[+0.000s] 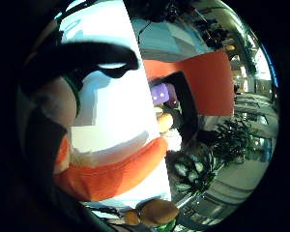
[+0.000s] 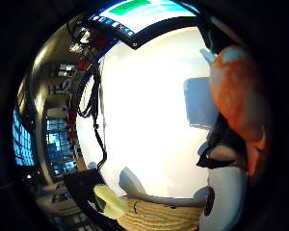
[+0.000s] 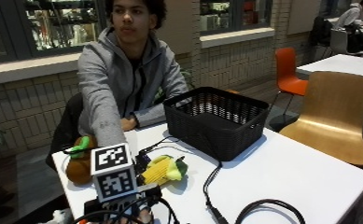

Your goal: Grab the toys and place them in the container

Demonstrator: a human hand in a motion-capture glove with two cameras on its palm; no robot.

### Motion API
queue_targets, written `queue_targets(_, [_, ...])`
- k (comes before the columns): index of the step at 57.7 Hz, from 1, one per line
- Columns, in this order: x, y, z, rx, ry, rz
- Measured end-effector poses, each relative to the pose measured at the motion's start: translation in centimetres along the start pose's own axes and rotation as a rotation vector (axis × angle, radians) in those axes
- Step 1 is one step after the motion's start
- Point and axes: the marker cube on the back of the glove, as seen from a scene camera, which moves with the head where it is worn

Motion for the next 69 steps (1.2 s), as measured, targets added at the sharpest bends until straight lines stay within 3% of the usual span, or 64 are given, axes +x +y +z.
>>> queue_targets(10, [-1.0,0.7,-3.2,0.112,0.048,-0.078])
queue_targets(21, [-4.1,2.5,-12.3,0.168,-0.056,-0.263])
queue_targets(37, [-14.0,21.5,-18.6,0.285,-0.181,-0.746])
queue_targets(42, [-18.1,27.9,-18.1,0.253,-0.187,-0.913])
queue_targets(50, [-22.9,33.5,-14.3,0.158,-0.132,-1.035])
queue_targets(69, [-28.9,38.8,-7.0,-0.053,0.008,-1.246])
